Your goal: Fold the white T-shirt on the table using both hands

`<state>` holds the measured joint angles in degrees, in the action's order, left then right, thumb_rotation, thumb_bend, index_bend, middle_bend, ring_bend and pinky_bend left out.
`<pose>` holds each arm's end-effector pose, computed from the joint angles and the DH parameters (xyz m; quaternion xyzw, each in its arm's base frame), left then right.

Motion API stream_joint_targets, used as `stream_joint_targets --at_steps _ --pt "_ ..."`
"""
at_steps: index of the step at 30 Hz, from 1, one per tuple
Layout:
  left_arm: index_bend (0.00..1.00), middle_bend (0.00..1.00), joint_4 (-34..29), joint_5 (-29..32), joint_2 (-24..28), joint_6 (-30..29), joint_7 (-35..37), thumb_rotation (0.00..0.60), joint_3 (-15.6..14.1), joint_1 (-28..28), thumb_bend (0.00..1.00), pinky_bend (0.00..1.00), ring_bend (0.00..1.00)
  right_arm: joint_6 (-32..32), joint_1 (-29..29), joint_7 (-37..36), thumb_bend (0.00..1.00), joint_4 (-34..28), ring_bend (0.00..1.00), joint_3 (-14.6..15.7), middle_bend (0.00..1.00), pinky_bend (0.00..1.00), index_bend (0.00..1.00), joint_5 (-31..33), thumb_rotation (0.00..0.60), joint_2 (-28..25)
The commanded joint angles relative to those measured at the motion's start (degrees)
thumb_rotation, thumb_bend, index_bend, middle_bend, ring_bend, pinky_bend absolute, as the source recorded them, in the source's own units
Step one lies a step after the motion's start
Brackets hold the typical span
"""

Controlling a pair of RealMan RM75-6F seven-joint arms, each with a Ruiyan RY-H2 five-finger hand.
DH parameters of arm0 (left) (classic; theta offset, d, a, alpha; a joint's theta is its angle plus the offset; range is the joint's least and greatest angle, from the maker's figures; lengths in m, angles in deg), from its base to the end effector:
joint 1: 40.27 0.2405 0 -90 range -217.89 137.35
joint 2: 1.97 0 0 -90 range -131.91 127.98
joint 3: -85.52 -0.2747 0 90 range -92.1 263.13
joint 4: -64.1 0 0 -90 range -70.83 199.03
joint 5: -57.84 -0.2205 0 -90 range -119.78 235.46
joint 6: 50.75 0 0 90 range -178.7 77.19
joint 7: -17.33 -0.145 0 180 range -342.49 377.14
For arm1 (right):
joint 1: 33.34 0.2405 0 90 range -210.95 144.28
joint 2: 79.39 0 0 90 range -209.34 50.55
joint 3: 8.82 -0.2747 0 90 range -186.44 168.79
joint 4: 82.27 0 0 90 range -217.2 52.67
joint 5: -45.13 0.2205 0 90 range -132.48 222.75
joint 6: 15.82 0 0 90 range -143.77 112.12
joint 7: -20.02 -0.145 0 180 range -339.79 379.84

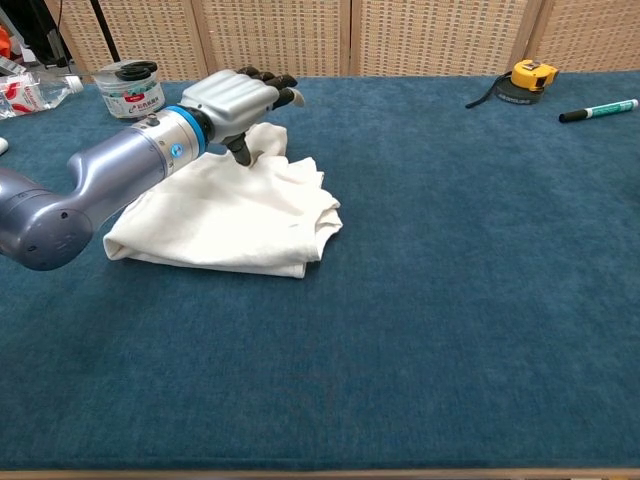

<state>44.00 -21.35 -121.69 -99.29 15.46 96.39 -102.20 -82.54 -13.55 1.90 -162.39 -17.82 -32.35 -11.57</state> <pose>-0.1133 0.4712 -0.1055 -0.7812 -0.1904 -0.3530 0.4783 -0.3350 -0.3017 0.1460 0.5744 -0.4666 0.4313 0.5161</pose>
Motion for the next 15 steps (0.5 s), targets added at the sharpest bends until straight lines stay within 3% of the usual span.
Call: stream_joint_targets --at_steps 1,9,12,15 --pt "0.0 0.0 4.06 0.04 -2.77 1.9 1.33 0.6 0.33 -2.08 0.36 0.0 0.0 0.11 0.04 -0.1 0.14 0.12 0.0 -0.02 0.0 0.0 0.0 0.04 0.6 0.02" --pt "0.0 0.0 7.1 1.13 -4.27 1.75 2.91 0.6 1.51 -3.17 0.3 0.0 0.0 -0.21 -0.1 -0.14 0.14 -0.07 0.0 -0.08 0.0 0.0 0.0 -0.09 0.6 -0.09" --pt "0.0 0.0 6.08 2.08 -2.39 -2.98 6.21 0.6 3.08 -2.59 0.2 0.0 0.0 -0.63 -0.2 -0.1 0.14 -0.46 0.0 -0.02 0.0 0.0 0.0 -0.52 0.6 -0.26" --pt "0.0 0.0 3.65 2.36 0.2 -5.73 7.68 0.6 3.6 -1.46 0.04 0.0 0.0 -0.99 -0.3 0.03 0.14 -0.77 0.0 0.08 0.0 0.0 0.0 -0.89 0.6 -0.32"
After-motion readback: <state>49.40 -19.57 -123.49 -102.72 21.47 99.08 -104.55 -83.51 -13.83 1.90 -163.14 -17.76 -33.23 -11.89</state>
